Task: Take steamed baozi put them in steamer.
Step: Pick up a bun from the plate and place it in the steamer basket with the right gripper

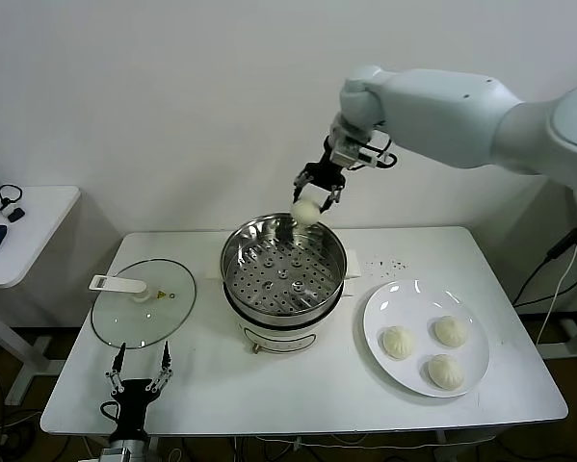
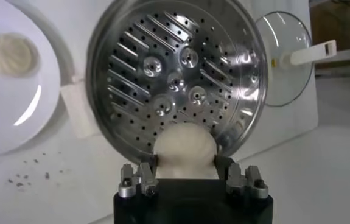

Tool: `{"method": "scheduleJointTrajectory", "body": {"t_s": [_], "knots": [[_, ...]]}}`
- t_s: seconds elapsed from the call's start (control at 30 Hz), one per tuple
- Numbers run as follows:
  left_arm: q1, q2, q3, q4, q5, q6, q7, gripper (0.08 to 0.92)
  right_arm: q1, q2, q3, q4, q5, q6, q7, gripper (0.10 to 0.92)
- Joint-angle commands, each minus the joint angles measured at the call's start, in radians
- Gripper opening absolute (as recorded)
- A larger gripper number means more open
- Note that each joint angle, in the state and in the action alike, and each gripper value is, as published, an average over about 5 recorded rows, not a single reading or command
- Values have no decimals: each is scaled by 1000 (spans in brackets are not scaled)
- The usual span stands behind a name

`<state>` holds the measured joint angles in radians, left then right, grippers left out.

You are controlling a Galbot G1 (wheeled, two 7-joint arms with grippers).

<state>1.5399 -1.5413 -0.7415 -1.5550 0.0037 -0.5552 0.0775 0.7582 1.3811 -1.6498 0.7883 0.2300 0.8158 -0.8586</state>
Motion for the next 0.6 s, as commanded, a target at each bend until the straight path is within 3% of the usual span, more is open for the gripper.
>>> {"method": "scheduleJointTrajectory", "body": {"t_s": [0.03,0.6], "knots": [[-2,-4,1,4,1,1,0,823,-146,105,87,-166,-118,57,21,636],[-5,-3,-2,11,0,-1,0,823,-184,124,60,-164,-106,57,20,645]]}}
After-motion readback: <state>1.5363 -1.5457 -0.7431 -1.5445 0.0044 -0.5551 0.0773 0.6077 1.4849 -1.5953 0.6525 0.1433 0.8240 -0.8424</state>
